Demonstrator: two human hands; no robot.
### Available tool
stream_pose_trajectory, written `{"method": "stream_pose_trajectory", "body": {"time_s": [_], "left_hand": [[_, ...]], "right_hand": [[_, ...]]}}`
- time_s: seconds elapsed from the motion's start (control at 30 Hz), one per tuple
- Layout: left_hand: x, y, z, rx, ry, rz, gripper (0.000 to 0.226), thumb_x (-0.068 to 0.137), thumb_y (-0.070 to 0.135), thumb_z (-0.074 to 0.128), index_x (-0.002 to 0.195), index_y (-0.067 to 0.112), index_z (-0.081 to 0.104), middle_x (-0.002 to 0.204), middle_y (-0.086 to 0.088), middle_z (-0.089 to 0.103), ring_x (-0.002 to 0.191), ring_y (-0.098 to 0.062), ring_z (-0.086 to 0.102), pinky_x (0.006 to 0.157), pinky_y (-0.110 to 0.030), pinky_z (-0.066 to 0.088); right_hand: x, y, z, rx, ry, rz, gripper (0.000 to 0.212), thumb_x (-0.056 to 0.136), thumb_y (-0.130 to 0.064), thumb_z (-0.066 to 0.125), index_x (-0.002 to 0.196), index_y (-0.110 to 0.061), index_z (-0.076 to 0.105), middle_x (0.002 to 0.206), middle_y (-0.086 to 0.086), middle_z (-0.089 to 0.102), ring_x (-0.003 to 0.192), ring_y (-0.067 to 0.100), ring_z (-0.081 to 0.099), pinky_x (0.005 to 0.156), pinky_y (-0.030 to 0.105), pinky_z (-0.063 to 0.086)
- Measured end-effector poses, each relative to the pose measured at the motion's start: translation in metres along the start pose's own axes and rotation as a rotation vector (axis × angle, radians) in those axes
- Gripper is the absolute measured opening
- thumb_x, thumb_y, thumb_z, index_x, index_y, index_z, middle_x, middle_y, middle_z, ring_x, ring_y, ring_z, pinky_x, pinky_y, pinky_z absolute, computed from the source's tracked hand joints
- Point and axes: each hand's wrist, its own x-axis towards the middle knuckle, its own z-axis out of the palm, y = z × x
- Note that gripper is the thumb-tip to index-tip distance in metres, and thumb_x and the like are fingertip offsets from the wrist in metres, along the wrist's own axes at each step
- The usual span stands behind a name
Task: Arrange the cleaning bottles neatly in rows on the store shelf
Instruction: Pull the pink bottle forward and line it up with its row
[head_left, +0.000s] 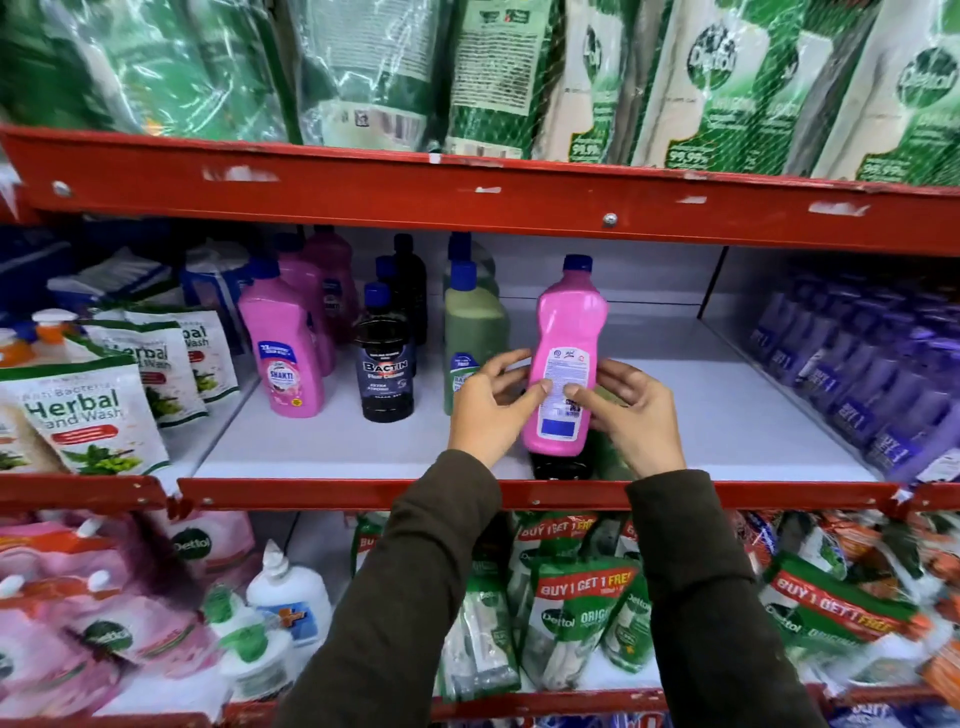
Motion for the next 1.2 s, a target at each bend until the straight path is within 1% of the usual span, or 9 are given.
{"method": "stream_pose_trajectory", "body": {"time_s": [0.1, 0.2, 0.33, 0.43, 0.6, 0.8, 0.97, 1.07, 1.2], "left_hand": [[-0.008, 0.002, -0.035, 0.051, 0.023, 0.062, 0.056, 0.082, 0.018, 0.077, 0.135, 0.015, 0.056, 0.126, -0.007, 0.07, 0.11, -0.017, 0.07, 0.095, -0.037, 0.058], [-0.015, 0.003, -0.076, 0.087, 0.043, 0.107, 0.05, 0.084, 0.017, 0.075, 0.132, 0.017, 0.06, 0.123, 0.001, 0.07, 0.108, -0.002, 0.067, 0.092, -0.023, 0.057], [-0.023, -0.001, -0.128, 0.059, 0.083, 0.111, 0.046, 0.087, 0.01, 0.07, 0.132, 0.013, 0.059, 0.113, 0.009, 0.068, 0.093, 0.017, 0.065, 0.083, -0.008, 0.054], [-0.027, -0.009, -0.169, 0.056, 0.137, 0.115, 0.044, 0.088, 0.006, 0.068, 0.13, 0.016, 0.059, 0.112, 0.009, 0.068, 0.093, 0.019, 0.064, 0.08, -0.003, 0.05], [-0.032, -0.022, -0.224, 0.034, 0.223, 0.127, 0.043, 0.09, 0.002, 0.064, 0.129, 0.019, 0.056, 0.115, 0.002, 0.068, 0.093, 0.013, 0.066, 0.088, -0.01, 0.052], [-0.038, -0.042, -0.268, -0.011, 0.282, 0.097, 0.043, 0.091, 0.004, 0.063, 0.13, 0.019, 0.054, 0.121, -0.002, 0.065, 0.108, -0.01, 0.063, 0.086, -0.008, 0.053], [-0.035, -0.053, -0.283, -0.017, 0.3, 0.077, 0.043, 0.091, 0.004, 0.063, 0.133, 0.014, 0.055, 0.121, -0.005, 0.067, 0.117, -0.02, 0.062, 0.104, -0.035, 0.049], [-0.034, -0.057, -0.285, -0.013, 0.325, 0.089, 0.043, 0.093, 0.003, 0.06, 0.134, 0.014, 0.054, 0.122, -0.002, 0.066, 0.114, -0.013, 0.063, 0.101, -0.026, 0.049], [-0.031, -0.059, -0.286, -0.032, 0.393, 0.106, 0.031, 0.099, -0.001, 0.042, 0.119, 0.017, 0.058, 0.113, 0.008, 0.065, 0.096, 0.012, 0.064, 0.085, -0.01, 0.052]], "right_hand": [[-0.01, -0.002, 0.029, -0.044, -0.048, -0.064, 0.05, 0.075, -0.003, 0.08, 0.121, -0.007, 0.062, 0.121, 0.015, 0.071, 0.11, 0.028, 0.07, 0.091, 0.048, 0.059], [-0.02, 0.004, 0.065, -0.081, -0.046, -0.105, 0.052, 0.073, -0.007, 0.084, 0.121, -0.007, 0.064, 0.12, 0.012, 0.072, 0.111, 0.026, 0.07, 0.094, 0.052, 0.057], [-0.033, 0.013, 0.12, -0.115, -0.058, -0.138, 0.052, 0.069, -0.014, 0.088, 0.117, -0.015, 0.068, 0.113, 0.005, 0.074, 0.104, 0.023, 0.072, 0.088, 0.049, 0.06], [-0.043, 0.019, 0.165, -0.13, -0.078, -0.157, 0.052, 0.069, -0.01, 0.087, 0.118, -0.011, 0.067, 0.107, 0.0, 0.073, 0.096, 0.0, 0.07, 0.085, 0.031, 0.061], [-0.051, 0.034, 0.231, -0.122, -0.106, -0.198, 0.052, 0.07, -0.002, 0.085, 0.118, -0.005, 0.066, 0.103, 0.0, 0.071, 0.081, -0.012, 0.067, 0.072, 0.01, 0.055], [-0.061, 0.053, 0.282, -0.141, -0.146, -0.202, 0.05, 0.07, -0.007, 0.086, 0.116, -0.011, 0.067, 0.1, -0.008, 0.071, 0.084, -0.013, 0.066, 0.074, 0.007, 0.052], [-0.067, 0.064, 0.3, -0.144, -0.148, -0.2, 0.053, 0.072, -0.012, 0.085, 0.12, -0.01, 0.065, 0.11, -0.002, 0.072, 0.094, -0.003, 0.067, 0.074, 0.003, 0.05], [-0.066, 0.067, 0.303, -0.141, -0.172, -0.206, 0.05, 0.074, -0.01, 0.084, 0.12, -0.013, 0.064, 0.108, -0.007, 0.07, 0.092, -0.014, 0.066, 0.076, 0.003, 0.05], [-0.064, 0.073, 0.304, -0.082, -0.146, -0.164, 0.049, 0.072, -0.01, 0.085, 0.114, -0.019, 0.061, 0.109, -0.008, 0.071, 0.097, -0.008, 0.068, 0.082, 0.012, 0.055]]}}
